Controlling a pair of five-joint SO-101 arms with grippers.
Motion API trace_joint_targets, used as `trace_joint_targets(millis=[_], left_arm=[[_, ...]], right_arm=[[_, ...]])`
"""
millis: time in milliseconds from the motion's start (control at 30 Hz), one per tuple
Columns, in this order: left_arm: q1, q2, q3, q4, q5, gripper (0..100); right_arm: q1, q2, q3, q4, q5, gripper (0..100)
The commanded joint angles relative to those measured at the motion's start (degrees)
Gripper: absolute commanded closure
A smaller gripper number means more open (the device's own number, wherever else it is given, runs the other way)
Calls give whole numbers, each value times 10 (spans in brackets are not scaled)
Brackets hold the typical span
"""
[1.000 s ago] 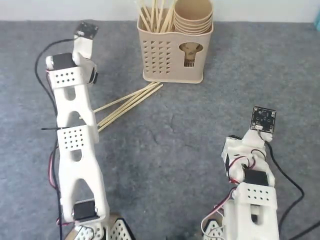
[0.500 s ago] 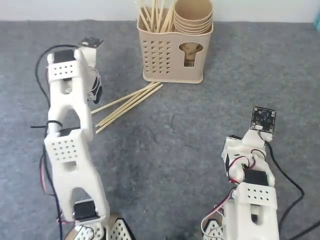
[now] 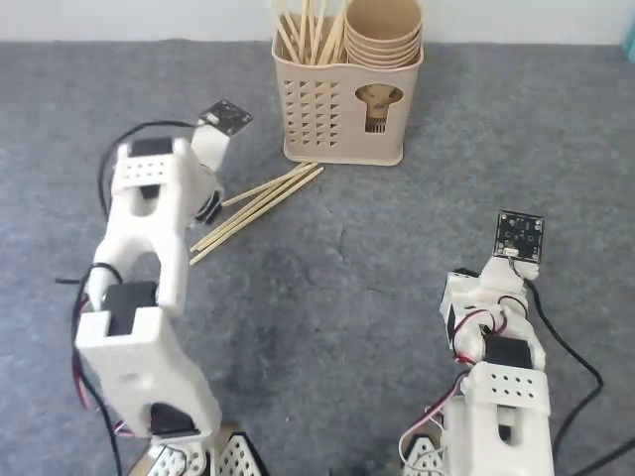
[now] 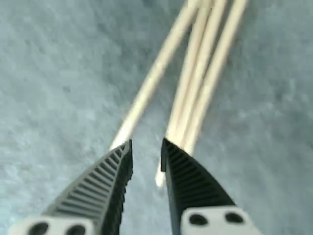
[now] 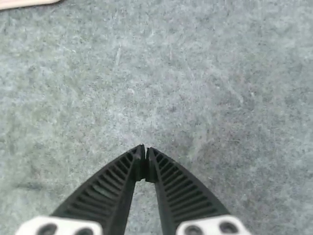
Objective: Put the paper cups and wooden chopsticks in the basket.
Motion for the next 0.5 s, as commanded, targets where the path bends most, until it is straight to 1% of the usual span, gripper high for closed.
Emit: trace_joint_targets(millis=[0, 133, 267, 300, 467], left_arm=[[8, -54, 64, -164, 5, 912], [8, -22, 65, -209, 4, 851], [8, 46, 11, -207, -4, 804], [8, 62, -7, -195, -4, 805], [5, 114, -114, -78, -11, 805]], right_arm=[[-4, -15, -4, -7, 8, 991], [-4, -15, -4, -7, 8, 991], [-4, -15, -4, -6, 8, 991], [-4, -15, -4, -6, 8, 991], [-4, -15, -3, -7, 8, 991]])
